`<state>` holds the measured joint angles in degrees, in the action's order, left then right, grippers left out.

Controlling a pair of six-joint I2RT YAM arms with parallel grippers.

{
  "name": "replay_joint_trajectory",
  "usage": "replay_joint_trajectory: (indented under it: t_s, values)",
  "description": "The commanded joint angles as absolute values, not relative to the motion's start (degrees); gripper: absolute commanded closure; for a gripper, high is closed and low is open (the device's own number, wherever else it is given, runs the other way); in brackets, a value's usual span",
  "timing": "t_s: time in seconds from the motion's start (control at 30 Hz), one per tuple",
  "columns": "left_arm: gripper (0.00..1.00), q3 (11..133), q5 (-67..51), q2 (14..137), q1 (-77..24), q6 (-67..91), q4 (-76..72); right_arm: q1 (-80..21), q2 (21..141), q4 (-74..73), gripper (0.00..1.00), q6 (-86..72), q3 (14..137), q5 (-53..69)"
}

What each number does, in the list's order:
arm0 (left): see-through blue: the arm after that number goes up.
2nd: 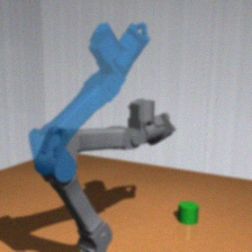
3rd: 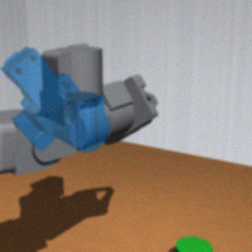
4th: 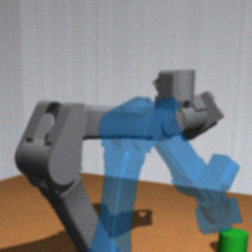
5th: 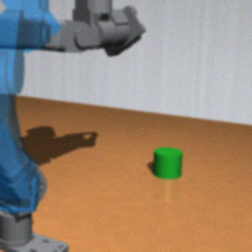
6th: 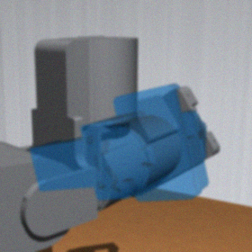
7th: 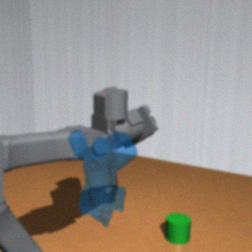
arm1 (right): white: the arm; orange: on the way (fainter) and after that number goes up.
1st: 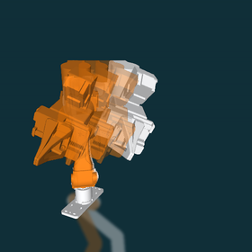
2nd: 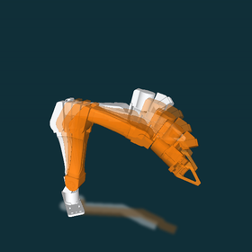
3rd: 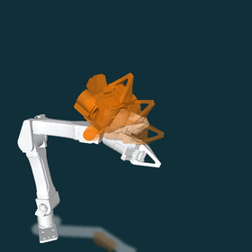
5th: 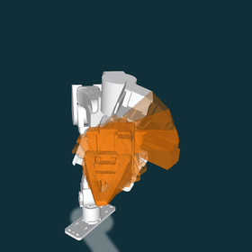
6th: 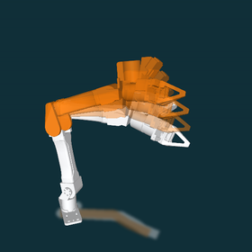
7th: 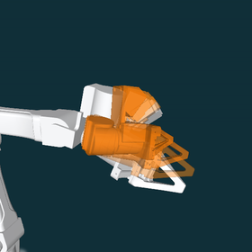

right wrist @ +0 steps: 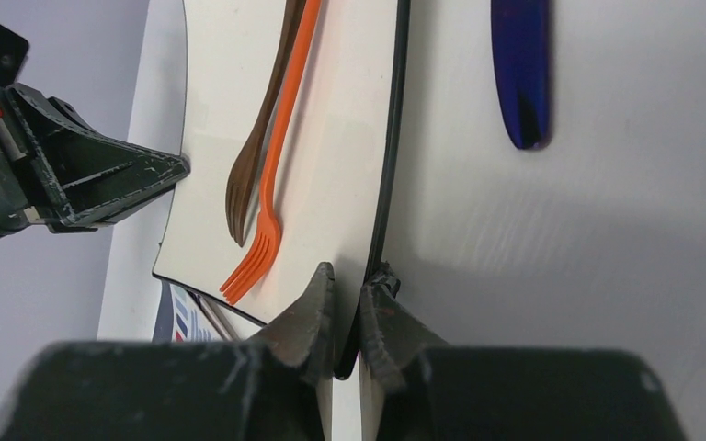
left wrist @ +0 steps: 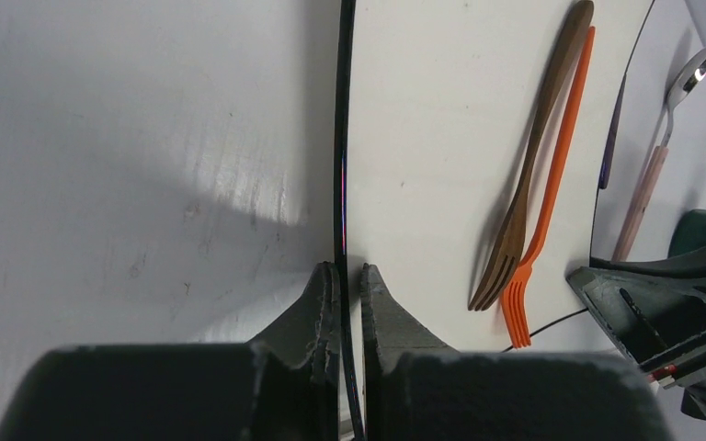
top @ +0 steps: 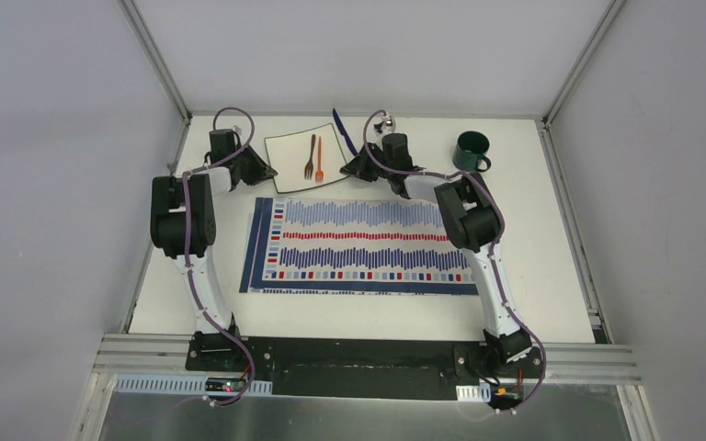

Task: Set the dinner table for one person

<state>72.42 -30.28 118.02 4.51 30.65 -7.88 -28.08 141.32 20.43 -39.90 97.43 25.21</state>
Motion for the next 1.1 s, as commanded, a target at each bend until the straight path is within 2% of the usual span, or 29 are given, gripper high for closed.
replay_joint_trajectory:
  t_s: [0.0, 1.07]
  values:
    - [1.0, 71.74, -36.73, 110.59, -2.68, 29.98, -10.22, -34.89, 134.1, 18.47, 1.0, -34.62, 95.3, 29.77]
    - [1.0, 61.9, -30.09, 97.13, -15.88, 27.17, -5.9, -43.88, 118.83, 14.88, 1.0, -27.17, 76.3, 24.97]
